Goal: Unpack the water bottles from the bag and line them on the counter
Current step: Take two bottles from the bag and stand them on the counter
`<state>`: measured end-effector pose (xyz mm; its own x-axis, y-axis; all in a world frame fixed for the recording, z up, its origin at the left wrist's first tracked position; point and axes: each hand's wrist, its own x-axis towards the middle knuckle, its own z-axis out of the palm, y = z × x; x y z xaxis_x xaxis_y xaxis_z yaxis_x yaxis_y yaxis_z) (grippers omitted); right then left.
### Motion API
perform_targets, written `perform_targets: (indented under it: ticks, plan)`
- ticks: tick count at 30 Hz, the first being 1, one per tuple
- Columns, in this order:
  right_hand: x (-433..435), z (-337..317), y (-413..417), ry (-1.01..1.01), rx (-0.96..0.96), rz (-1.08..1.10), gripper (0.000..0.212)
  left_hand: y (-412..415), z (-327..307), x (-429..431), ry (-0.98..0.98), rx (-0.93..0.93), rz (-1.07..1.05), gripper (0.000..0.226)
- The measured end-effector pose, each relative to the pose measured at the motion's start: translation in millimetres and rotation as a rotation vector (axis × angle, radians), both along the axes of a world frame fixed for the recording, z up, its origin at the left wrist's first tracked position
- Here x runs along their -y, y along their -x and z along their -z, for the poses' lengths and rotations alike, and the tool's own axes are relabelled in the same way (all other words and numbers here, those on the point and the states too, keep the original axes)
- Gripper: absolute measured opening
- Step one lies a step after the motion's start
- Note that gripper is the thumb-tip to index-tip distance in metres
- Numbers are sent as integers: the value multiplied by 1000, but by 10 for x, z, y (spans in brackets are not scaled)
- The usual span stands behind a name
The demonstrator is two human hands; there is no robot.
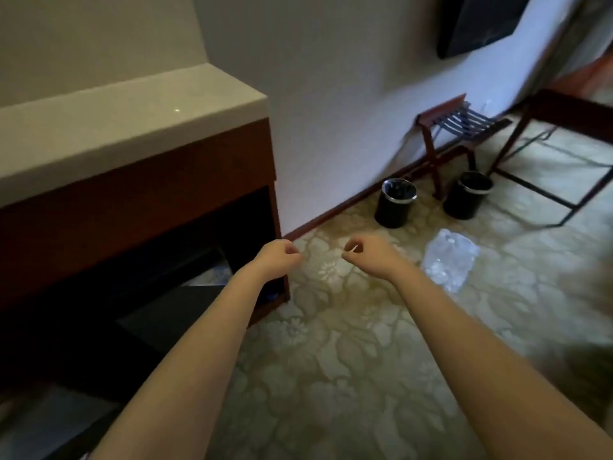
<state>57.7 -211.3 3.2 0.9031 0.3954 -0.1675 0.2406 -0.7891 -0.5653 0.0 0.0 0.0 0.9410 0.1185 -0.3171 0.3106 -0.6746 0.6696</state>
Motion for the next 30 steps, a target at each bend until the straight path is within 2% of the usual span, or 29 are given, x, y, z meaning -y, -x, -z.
perform_targets:
  ticks: [6, 11, 16, 24, 30]
  plan:
    - [812, 313, -97, 1, -93, 196, 25, -528, 310, 780, 15, -55, 182, 31]
    - [1421, 468, -464, -44, -148, 270, 17, -1028, 461, 1412, 15, -80, 296, 34]
    - [2010, 584, -1073, -57, -212, 297, 26, -1711, 517, 2018, -14, -106, 295, 33]
    - [2784, 757, -2059, 7, -281, 307, 27, -2814, 690, 2913, -57, -147, 399, 31]
    - [3225, 898, -2959, 45, -294, 367, 27, -3978, 928, 3399, -27, -146, 445, 31]
